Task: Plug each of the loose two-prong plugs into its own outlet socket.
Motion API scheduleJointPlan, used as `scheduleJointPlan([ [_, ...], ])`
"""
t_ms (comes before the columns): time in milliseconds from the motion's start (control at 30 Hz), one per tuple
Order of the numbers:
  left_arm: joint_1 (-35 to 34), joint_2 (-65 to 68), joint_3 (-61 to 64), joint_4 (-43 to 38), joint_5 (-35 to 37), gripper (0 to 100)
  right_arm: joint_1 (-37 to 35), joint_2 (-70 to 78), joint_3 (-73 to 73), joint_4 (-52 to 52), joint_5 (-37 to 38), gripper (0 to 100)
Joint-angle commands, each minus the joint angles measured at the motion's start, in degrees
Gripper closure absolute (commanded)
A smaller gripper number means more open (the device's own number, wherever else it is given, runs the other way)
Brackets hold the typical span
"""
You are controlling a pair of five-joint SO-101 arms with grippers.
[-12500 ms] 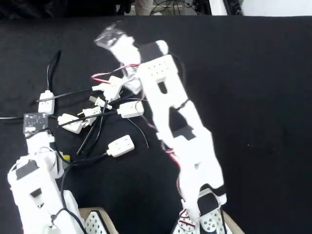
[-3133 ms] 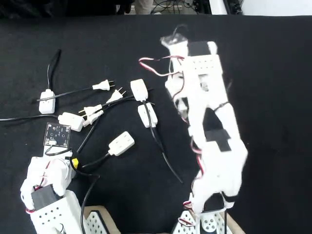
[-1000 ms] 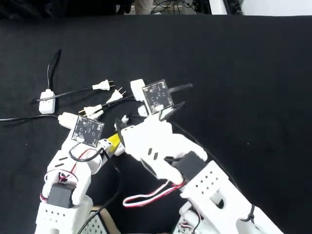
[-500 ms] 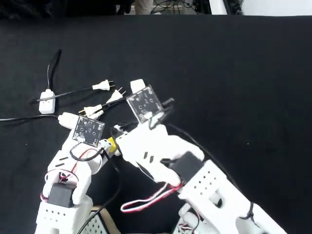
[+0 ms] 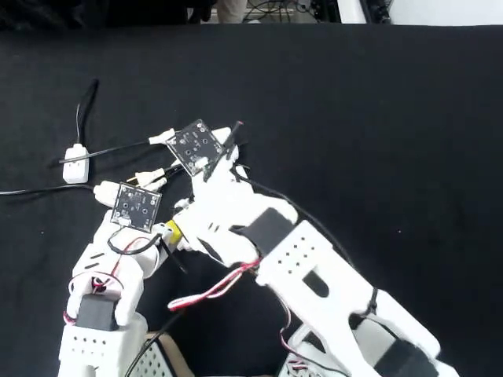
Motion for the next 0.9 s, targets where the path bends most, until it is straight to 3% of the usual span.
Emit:
scheduleJointPlan([
  [0,-1.27,-1.05,-2.59,-2.55,0.62,71,-1.41,3.47,0.13,4.13,2.29,98.7],
  [333,-1.71,-1.05,-2.07,-1.41,0.18,71,4.57,3.74,-1.19,4.04,3.78,98.7],
  [433,-2.51,-1.05,-2.51,4.48,-0.35,71,6.24,3.82,-0.92,4.31,6.77,98.7],
  [500,-3.65,-1.05,-3.47,8.70,-4.48,71,6.95,3.91,-0.84,4.66,7.21,98.7],
  [633,-7.34,-1.14,-4.70,13.01,-12.40,71,6.95,5.14,-1.01,4.22,7.30,98.7],
  [867,-20.26,-1.05,-4.44,16.35,-12.48,71,6.95,17.27,-3.74,-0.79,7.38,98.7],
])
